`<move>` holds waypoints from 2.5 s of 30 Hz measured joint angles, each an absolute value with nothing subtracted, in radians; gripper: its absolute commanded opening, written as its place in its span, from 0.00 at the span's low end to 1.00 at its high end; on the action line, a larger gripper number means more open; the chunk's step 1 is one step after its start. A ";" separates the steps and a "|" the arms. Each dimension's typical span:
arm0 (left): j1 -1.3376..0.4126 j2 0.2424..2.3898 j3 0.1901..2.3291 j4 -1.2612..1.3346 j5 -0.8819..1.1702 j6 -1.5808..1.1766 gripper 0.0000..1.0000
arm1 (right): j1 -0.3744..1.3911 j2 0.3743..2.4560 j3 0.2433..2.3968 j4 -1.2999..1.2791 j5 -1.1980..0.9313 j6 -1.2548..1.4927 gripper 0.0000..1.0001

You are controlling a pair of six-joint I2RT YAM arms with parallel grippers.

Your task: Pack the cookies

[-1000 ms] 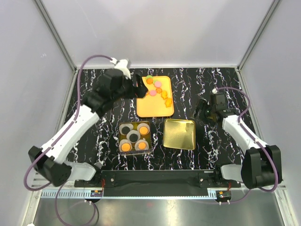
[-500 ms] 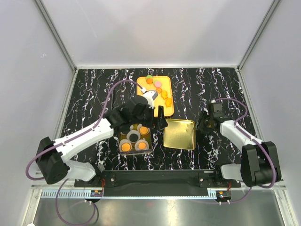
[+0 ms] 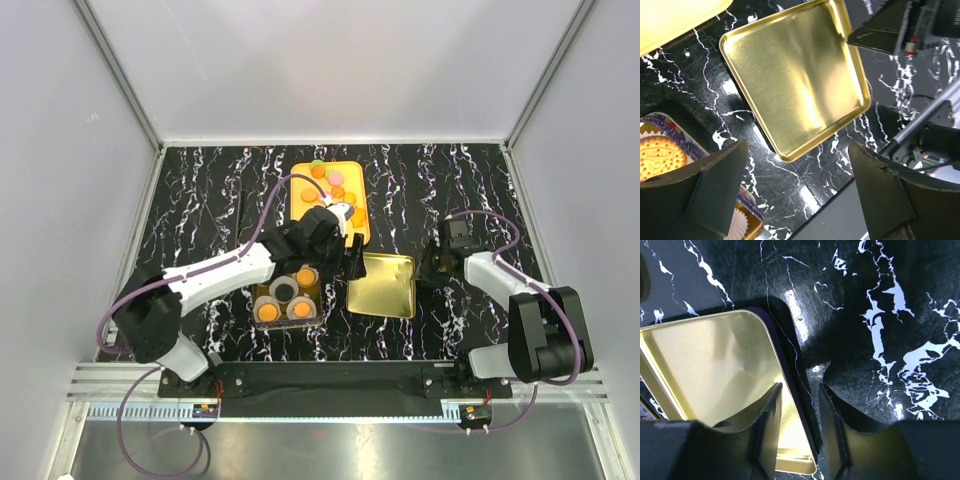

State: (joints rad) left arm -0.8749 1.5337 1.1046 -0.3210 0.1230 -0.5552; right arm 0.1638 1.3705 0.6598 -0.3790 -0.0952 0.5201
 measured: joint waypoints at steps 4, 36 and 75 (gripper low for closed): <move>-0.856 1.591 1.131 -0.320 0.128 -0.550 0.88 | 0.164 1.387 0.660 -0.379 -0.100 0.520 0.37; -0.680 1.769 1.250 -0.291 0.397 -0.580 0.81 | 0.167 1.246 0.739 -0.426 -0.257 0.506 0.00; -0.521 1.631 1.309 -0.460 0.536 -0.612 0.00 | 0.823 1.058 1.036 -0.590 0.259 0.401 0.82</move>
